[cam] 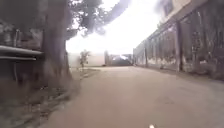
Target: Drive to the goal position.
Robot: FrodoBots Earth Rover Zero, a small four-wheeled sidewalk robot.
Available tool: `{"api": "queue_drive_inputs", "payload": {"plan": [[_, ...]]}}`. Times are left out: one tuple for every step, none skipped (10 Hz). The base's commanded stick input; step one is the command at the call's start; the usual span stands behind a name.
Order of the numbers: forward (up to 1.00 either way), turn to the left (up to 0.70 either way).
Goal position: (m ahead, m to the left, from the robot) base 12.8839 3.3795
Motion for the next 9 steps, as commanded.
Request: {"api": "queue_drive_inputs", "payload": {"plan": [[1.0, 0.0], [1.0, -0.2], [1.0, -0.1], [1.0, -0.01], [1.0, 0.0], [1.0, 0.0], [1.0, 0.0], [1.0, 0.0], [1.0, 0.0]]}}
